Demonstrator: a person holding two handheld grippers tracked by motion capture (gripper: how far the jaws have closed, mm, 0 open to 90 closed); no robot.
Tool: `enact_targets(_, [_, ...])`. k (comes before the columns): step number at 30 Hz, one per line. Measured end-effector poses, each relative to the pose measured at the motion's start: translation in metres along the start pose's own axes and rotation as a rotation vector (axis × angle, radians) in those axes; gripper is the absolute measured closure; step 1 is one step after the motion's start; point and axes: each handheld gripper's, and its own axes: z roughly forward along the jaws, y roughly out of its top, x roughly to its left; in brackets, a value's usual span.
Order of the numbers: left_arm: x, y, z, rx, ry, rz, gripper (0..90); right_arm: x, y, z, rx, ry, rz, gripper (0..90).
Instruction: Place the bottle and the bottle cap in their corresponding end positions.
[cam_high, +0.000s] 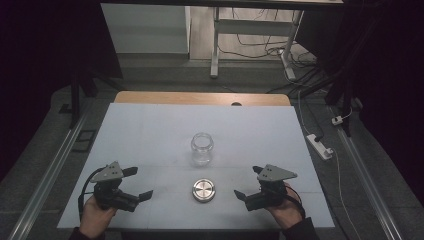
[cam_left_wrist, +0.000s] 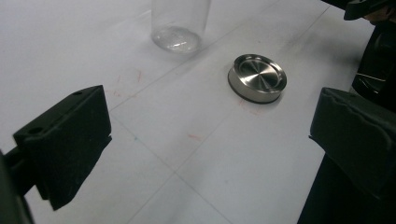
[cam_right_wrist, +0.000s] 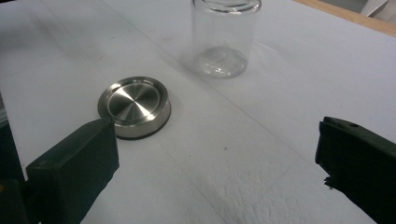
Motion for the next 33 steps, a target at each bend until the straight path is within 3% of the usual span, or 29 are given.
enact_targets(7, [-0.001, -0.012, -0.01, 0.022, 0.036, -0.014, 0.0, -0.003, -0.007, -0.008, 0.003, -0.027, 0.016, 0.0])
enact_targets(14, [0.0, -0.026, -0.023, 0.012, 0.052, -0.042, 0.0, -0.009, -0.016, -0.02, -0.007, -0.062, 0.041, 0.0])
enact_targets(24, [0.004, -0.046, -0.04, -0.008, 0.09, -0.103, 0.0, -0.016, -0.031, -0.039, -0.003, -0.113, 0.089, 0.0])
enact_targets(33, [0.006, -0.06, -0.046, 0.017, 0.14, -0.125, 0.0, -0.021, -0.046, -0.054, 0.005, -0.151, 0.149, 0.0])
